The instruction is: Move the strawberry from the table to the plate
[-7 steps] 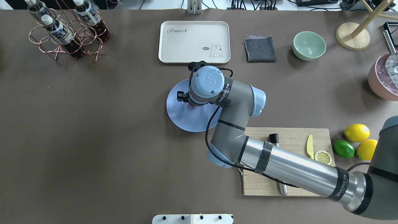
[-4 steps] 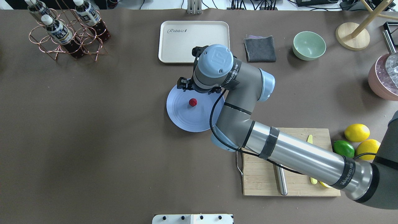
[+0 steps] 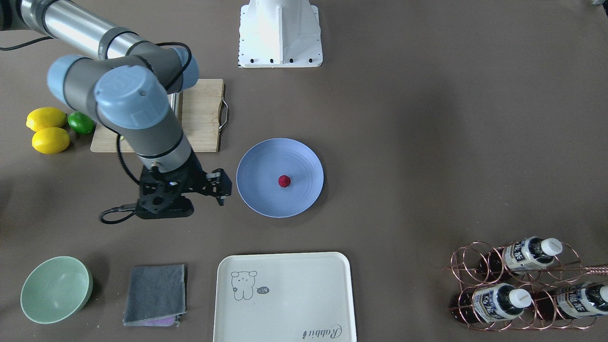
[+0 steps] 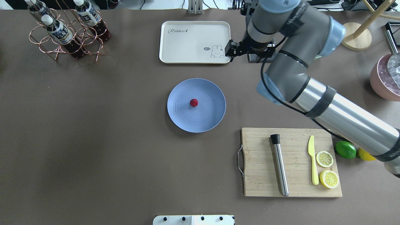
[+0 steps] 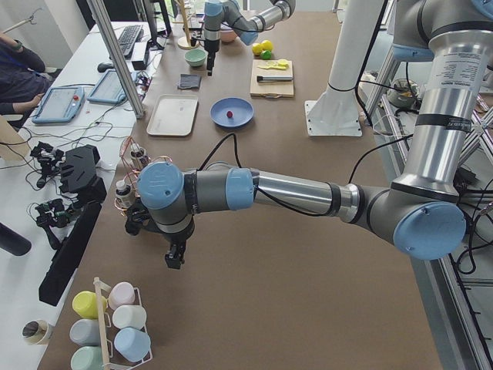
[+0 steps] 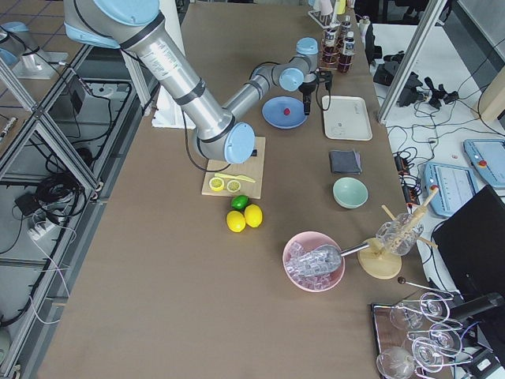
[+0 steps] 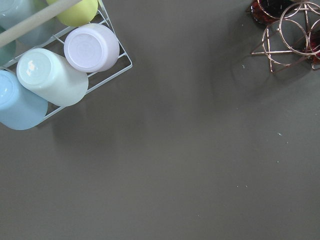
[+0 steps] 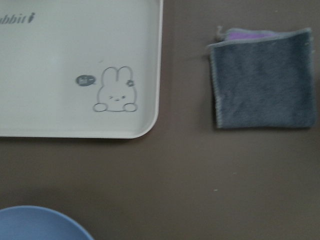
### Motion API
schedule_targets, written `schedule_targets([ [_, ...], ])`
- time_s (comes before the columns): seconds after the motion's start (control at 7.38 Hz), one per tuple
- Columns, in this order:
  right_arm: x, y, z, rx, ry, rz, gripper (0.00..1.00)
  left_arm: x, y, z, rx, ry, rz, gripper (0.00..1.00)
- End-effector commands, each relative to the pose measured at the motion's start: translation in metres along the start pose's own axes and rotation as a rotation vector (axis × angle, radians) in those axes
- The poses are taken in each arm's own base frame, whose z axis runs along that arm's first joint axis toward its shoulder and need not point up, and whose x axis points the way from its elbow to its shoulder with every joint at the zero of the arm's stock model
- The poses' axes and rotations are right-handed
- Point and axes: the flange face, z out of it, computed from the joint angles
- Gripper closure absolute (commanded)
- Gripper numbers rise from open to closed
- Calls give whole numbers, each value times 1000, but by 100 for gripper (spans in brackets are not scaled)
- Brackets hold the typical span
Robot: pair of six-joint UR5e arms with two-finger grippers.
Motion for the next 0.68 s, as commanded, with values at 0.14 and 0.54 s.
schedule_targets([
  [0.14, 251, -13, -81, -22, -12, -108, 0, 4, -1, 0, -2, -3, 13, 3],
  [0.54, 457, 62, -86, -77, 55, -171, 0, 0, 14, 37, -81, -24, -10, 3],
])
